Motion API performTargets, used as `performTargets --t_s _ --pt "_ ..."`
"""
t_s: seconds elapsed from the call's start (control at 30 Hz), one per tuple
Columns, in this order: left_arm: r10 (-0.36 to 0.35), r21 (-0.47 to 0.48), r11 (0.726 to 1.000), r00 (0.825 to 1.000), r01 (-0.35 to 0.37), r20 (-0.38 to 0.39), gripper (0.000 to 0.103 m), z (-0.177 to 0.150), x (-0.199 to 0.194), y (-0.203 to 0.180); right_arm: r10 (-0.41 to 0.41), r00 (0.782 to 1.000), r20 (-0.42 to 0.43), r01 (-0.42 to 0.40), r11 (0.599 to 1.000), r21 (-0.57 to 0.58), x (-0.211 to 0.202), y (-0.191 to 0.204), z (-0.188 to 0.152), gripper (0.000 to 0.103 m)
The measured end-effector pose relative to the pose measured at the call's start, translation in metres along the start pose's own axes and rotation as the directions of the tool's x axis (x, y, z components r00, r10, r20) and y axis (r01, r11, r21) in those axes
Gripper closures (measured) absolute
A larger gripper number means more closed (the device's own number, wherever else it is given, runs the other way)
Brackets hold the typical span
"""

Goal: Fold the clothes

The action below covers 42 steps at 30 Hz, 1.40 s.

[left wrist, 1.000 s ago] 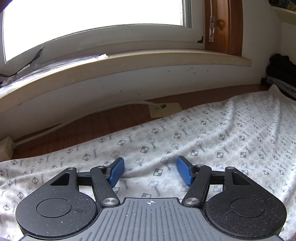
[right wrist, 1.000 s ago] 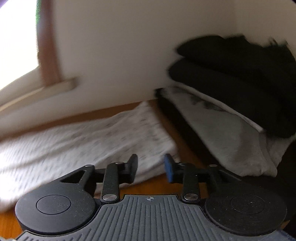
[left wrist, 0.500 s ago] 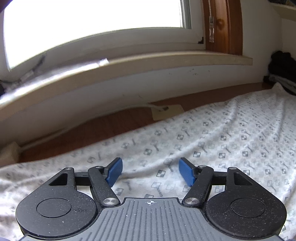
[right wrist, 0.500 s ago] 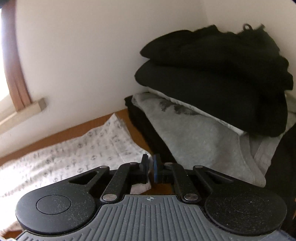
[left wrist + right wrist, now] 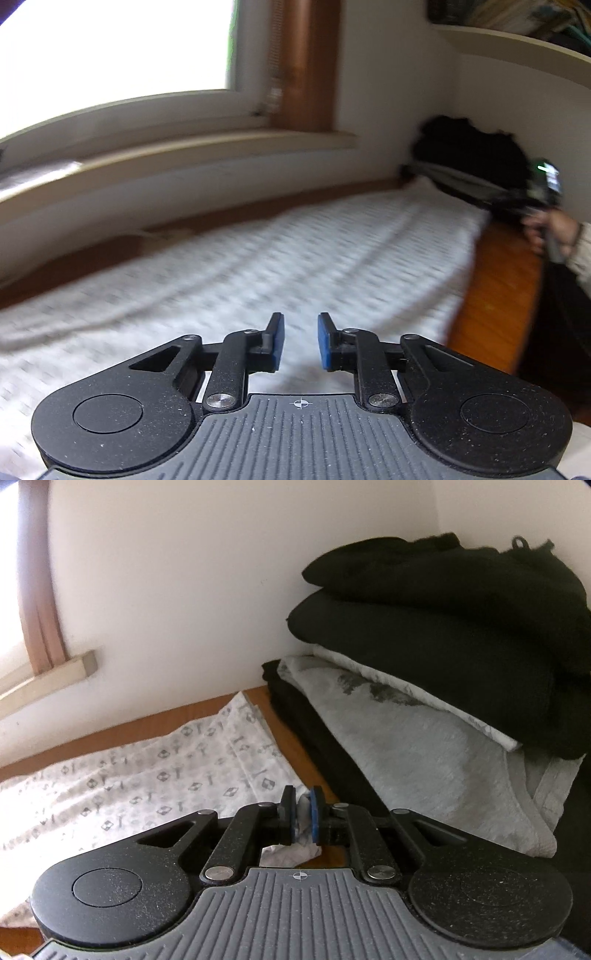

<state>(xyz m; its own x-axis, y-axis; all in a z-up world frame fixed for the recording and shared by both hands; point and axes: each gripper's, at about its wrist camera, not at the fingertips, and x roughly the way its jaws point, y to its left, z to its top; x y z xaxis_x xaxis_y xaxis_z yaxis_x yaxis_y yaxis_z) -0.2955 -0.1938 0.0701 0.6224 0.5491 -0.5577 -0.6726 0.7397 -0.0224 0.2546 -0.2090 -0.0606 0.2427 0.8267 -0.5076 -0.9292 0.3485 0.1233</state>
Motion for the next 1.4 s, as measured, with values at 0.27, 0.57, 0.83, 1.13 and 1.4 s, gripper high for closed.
performTargets --t_s 0.27,0.57,0.83,1.13,1.4 --pt "-0.056 0.067 0.996 0.998 0.059 -0.042 0.057 -0.018 -0.001 -0.054 0.011 1.0 0.0 -0.011 0.999 0.03 -0.002 -0.005 0.0 0.092" --pt "-0.111 0.045 0.993 0.994 0.111 -0.001 0.103 -0.015 -0.021 -0.049 -0.005 1.0 0.023 0.004 1.0 0.017 -0.005 -0.003 0.0 0.097" --pt "-0.126 0.032 0.991 0.991 0.127 -0.037 0.101 -0.022 -0.022 -0.054 -0.012 0.999 0.044 0.012 1.0 0.015 -0.008 -0.004 0.0 0.097" --pt "-0.096 0.003 0.995 0.994 0.096 -0.045 0.079 -0.02 -0.02 -0.044 0.01 1.0 0.024 -0.01 1.0 0.022 -0.006 -0.005 0.002 0.093" --pt "-0.092 -0.011 0.996 0.995 0.091 -0.037 0.071 -0.02 -0.019 -0.036 0.007 1.0 -0.007 -0.007 1.0 -0.009 -0.002 0.0 0.004 0.074"
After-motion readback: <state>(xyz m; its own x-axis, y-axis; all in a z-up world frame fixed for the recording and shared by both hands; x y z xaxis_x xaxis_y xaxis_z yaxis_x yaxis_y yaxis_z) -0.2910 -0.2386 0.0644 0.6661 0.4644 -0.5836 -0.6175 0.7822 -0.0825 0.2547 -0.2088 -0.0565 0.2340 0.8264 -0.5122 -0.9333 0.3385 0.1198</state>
